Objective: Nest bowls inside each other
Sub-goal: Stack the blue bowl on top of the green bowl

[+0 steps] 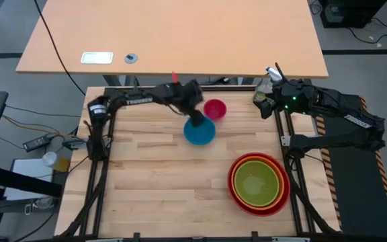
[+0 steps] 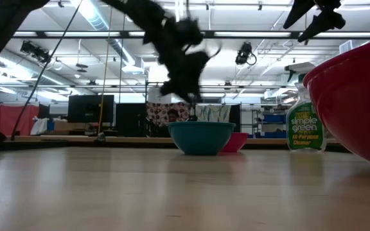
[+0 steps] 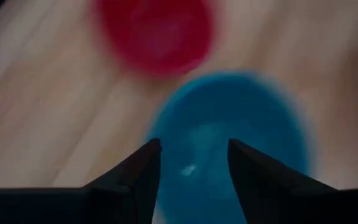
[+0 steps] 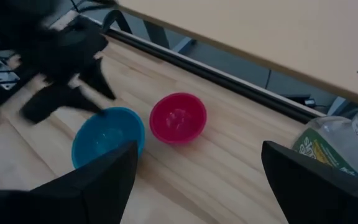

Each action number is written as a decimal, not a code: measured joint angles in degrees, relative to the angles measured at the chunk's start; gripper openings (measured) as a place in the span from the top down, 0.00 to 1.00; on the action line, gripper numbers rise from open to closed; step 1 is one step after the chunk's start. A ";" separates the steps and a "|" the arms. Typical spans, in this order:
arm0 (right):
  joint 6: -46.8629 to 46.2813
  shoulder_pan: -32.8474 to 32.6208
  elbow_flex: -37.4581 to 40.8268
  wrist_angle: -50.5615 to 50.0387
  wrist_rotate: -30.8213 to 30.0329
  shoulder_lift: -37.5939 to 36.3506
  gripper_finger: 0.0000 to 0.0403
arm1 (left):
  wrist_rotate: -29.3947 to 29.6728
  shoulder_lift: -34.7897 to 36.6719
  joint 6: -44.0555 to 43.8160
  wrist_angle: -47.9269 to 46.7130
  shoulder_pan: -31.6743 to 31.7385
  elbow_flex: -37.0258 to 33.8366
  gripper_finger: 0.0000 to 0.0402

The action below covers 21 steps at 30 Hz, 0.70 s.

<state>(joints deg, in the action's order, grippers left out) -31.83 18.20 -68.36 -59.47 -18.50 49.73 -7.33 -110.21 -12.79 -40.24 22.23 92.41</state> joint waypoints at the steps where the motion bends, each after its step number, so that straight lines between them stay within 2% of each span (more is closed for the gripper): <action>1: 0.03 -0.01 0.00 0.43 0.00 0.14 0.14 | 0.03 0.81 -0.83 -0.15 1.56 -1.95 0.52; 7: 0.68 -0.04 0.00 1.11 -0.03 1.19 0.14 | -1.87 2.11 -4.39 0.95 6.42 -7.46 0.43; 10: 1.11 -0.04 0.00 1.17 -0.44 1.90 0.14 | -5.47 2.26 -5.78 4.54 6.59 -8.04 0.40; 13: 1.95 -0.04 0.00 1.39 -0.49 2.79 0.14 | -6.00 2.18 -4.68 2.88 5.72 -8.08 0.39; 16: 2.03 -0.04 0.00 1.78 -0.48 3.60 0.14 | -4.78 1.03 -4.12 2.48 4.53 -8.25 0.39; 21: 2.03 -0.04 0.00 2.87 -0.48 4.22 0.14 | 1.60 -0.29 -3.21 3.17 2.06 -8.54 0.39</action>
<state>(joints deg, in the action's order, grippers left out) -29.80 18.15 -68.36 -56.60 -18.98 53.95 -5.73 -110.50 -16.00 -37.07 24.29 83.88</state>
